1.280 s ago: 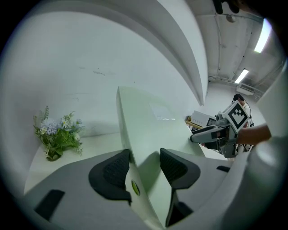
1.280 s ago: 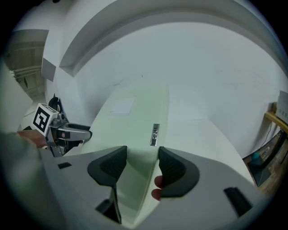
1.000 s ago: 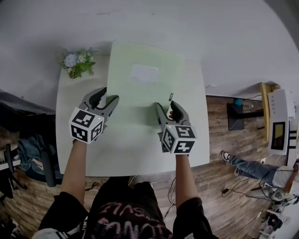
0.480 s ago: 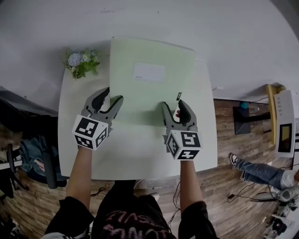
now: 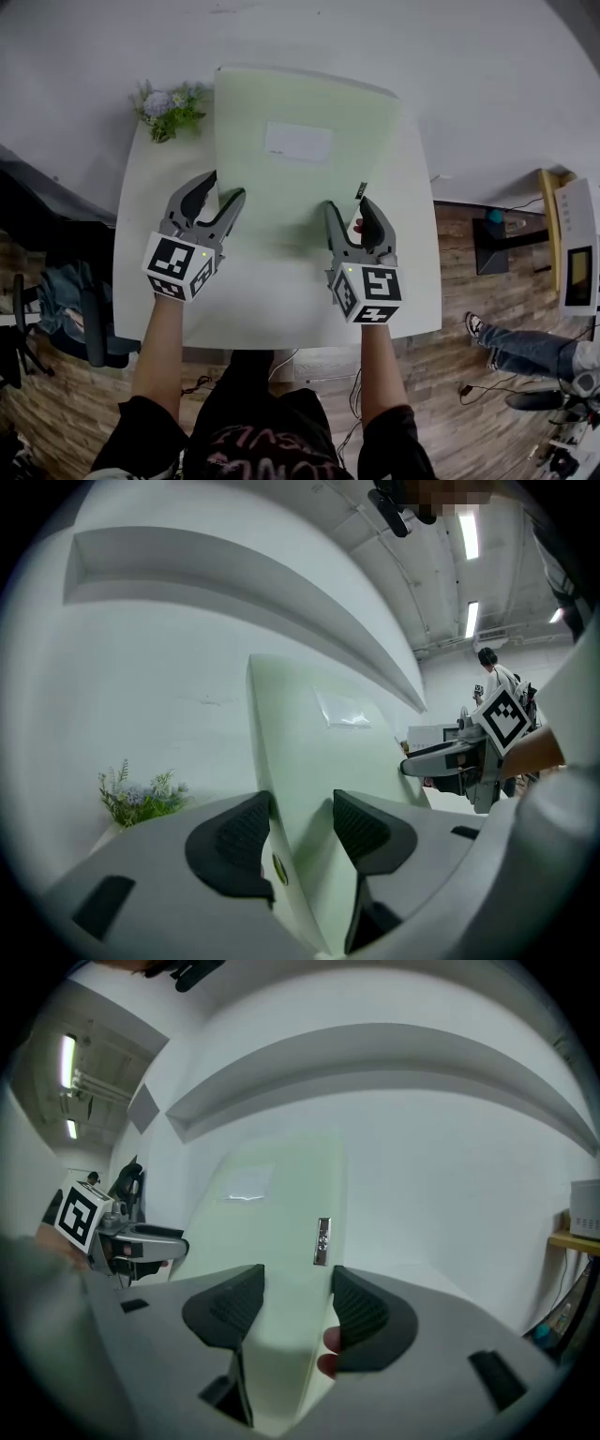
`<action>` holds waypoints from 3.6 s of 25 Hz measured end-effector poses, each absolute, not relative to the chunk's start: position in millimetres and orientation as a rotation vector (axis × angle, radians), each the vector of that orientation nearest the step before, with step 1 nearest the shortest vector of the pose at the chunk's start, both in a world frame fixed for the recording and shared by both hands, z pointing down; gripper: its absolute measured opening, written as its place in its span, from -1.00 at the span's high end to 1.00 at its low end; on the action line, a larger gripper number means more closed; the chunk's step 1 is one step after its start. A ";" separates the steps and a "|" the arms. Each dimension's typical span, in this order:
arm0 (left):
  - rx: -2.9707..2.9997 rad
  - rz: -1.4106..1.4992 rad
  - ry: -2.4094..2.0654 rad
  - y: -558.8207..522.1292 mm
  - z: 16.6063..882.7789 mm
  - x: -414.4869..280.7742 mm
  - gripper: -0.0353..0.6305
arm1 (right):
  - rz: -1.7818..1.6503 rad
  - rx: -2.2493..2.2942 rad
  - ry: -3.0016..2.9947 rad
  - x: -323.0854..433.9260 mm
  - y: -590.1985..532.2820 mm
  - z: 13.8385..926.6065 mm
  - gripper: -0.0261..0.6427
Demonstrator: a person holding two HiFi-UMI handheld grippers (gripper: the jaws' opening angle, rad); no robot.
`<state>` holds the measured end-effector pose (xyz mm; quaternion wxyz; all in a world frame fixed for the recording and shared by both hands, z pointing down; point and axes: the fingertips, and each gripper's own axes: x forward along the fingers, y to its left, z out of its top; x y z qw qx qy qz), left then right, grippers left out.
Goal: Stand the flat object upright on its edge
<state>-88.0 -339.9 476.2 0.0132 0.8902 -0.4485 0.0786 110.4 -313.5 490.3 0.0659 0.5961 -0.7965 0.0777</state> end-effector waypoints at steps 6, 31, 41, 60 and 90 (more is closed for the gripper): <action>2.774 0.241 -1.431 -320.2 476.3 -88.9 0.21 | 0.213 1.792 -2.423 109.0 -295.5 490.1 0.24; 2.764 0.327 -1.532 -255.0 483.6 -95.6 0.22 | 0.149 1.744 -2.454 101.9 -232.3 493.7 0.24; 2.755 0.344 -1.530 -246.2 486.8 -97.7 0.22 | 0.149 1.734 -2.443 100.5 -224.8 495.7 0.24; 2.672 0.367 -1.523 -242.1 479.7 -105.5 0.22 | 0.255 1.764 -2.413 109.8 -217.5 486.6 0.24; 2.690 0.344 -1.530 -155.6 393.8 -76.7 0.67 | 0.253 1.799 -2.372 120.9 -135.9 409.8 0.72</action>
